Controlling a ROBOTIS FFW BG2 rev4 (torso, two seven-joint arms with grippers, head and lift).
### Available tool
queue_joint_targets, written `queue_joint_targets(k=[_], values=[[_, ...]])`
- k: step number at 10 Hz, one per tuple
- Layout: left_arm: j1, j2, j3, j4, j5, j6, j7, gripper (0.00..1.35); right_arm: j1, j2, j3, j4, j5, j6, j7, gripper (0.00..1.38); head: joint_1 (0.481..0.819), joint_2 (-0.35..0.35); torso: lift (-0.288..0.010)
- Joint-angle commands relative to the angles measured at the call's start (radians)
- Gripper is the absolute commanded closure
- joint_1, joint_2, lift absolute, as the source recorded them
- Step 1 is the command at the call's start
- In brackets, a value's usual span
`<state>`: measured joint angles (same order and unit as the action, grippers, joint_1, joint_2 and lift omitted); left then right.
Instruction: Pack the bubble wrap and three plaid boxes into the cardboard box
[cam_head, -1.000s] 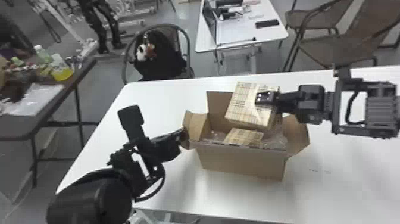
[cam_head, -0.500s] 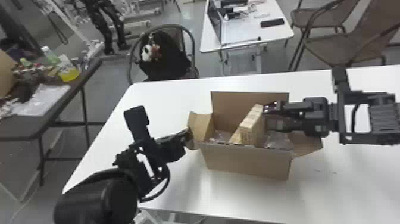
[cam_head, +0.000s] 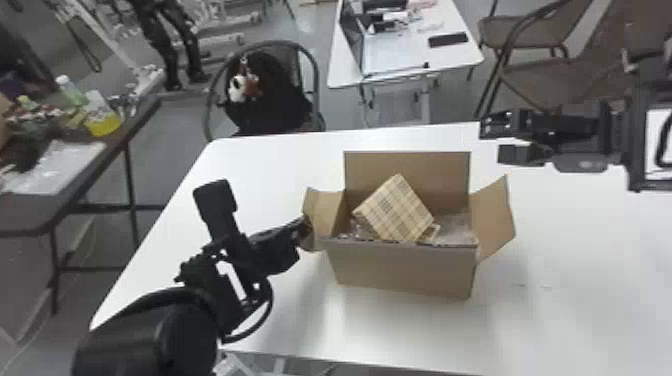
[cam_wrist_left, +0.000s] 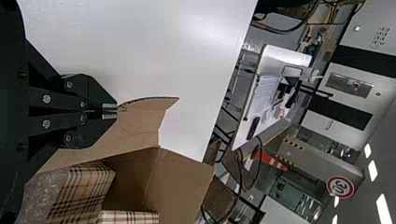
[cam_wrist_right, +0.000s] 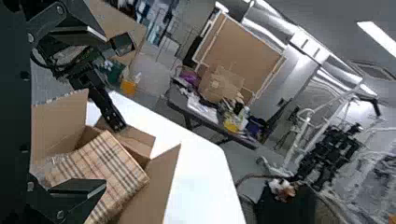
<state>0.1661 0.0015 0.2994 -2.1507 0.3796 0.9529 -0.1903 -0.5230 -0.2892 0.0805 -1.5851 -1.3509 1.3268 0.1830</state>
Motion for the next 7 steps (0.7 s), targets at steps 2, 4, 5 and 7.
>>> queue_joint_targets(k=[2,4,5,7], values=[[0.009,-0.004,0.006,0.000,0.002,-0.019,0.002,1.22,0.210,-0.004,-0.186,-0.378,0.342,-0.116,-0.076,0.21,0.687,0.237,-0.148],[0.018,-0.004,0.014,0.000,0.010,-0.029,0.002,1.22,0.440,0.012,-0.199,-0.510,0.662,-0.405,-0.080,0.21,0.682,0.140,-0.148],[0.026,-0.004,0.018,-0.002,0.019,-0.036,0.002,1.22,0.538,0.031,-0.199,-0.547,0.800,-0.483,-0.079,0.21,0.692,0.098,-0.148],[0.029,-0.004,0.021,0.000,0.021,-0.040,0.002,1.22,0.724,0.065,-0.182,-0.587,1.075,-0.745,-0.043,0.21,0.695,0.056,-0.148]])
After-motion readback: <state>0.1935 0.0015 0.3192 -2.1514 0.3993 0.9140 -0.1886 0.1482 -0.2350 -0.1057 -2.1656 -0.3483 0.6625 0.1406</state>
